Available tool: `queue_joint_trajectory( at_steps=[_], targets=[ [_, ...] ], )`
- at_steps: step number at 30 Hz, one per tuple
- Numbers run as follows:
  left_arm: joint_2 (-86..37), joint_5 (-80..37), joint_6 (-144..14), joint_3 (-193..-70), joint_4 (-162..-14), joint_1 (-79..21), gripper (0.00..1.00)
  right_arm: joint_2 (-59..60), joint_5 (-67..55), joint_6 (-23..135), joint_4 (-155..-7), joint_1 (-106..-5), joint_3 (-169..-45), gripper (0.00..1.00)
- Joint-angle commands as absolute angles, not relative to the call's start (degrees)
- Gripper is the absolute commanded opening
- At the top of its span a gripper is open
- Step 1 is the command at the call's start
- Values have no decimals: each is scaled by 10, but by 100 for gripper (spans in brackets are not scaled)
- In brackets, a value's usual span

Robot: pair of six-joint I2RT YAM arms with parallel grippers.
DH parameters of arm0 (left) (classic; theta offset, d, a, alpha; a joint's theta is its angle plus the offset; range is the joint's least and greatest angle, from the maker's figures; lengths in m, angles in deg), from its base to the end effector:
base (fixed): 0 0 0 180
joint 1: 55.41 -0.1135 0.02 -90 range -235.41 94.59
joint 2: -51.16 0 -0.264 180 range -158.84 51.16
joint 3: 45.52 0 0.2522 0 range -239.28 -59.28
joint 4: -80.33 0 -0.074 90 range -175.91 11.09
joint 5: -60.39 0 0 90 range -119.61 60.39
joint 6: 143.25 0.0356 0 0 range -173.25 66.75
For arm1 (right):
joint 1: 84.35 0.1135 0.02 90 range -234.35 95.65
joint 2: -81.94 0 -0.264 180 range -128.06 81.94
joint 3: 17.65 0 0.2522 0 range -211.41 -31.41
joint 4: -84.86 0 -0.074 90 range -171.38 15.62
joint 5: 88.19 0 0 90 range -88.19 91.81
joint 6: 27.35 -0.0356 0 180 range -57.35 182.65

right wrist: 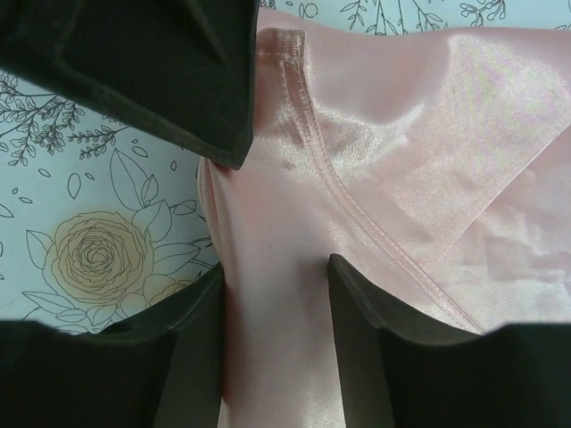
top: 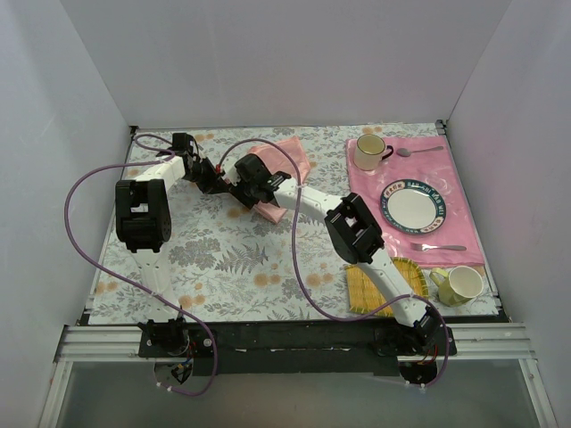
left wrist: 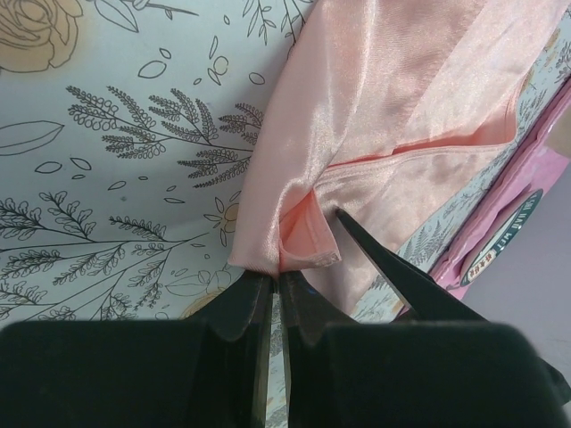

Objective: Fold the napkin, place the utensils inside, and roll it up
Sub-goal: Roll the napkin with the utensil

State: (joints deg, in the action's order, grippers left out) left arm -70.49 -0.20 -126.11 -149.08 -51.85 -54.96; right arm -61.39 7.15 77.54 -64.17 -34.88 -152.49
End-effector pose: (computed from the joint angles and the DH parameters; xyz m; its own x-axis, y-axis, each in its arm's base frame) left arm 0.4410 -0.0209 0.1641 -0.4671 -0.8288 0.3081 -0.8112 0.2631 -0.5222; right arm 0.3701 0.4278 0.1644 -0.2167 -0.6471 -0.7309 -0.7924 0.5540 -0.2556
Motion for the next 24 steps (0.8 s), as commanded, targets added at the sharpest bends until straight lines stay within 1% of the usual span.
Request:
queue_joint_trajectory(
  at_steps=[1, 4, 5, 6, 10, 14, 18, 21, 24],
  targets=[
    [-679, 16, -1256, -1502, -511, -553, 0, -658, 37, 754, -576, -353, -1516, 50],
    [-683, 19, -1256, -1503, -514, -553, 0, -653, 47, 751, -583, -353, -1505, 50],
    [-684, 20, -1256, -1504, -513, -553, 0, -650, 47, 753, -585, -353, -1503, 53],
    [-685, 19, -1254, -1503, -513, -553, 0, -649, 49, 757, -584, -353, -1506, 55],
    [-684, 20, -1256, -1498, -518, -553, 0, -651, 61, 760, -569, -354, -1528, 57],
    [-686, 16, -1252, -1497, -520, -553, 0, -619, 55, 763, -563, -354, -1526, 61],
    [-690, 9, -1245, -1495, -528, -553, 0, -569, 22, 724, -534, -357, -1552, 66],
    [-693, 3, -1237, -1490, -543, -553, 0, -534, -48, 680, -532, -367, -1539, 67],
    [-690, -3, -1227, -1481, -565, -553, 0, -501, -85, 649, -543, -377, -1517, 67]
  ],
)
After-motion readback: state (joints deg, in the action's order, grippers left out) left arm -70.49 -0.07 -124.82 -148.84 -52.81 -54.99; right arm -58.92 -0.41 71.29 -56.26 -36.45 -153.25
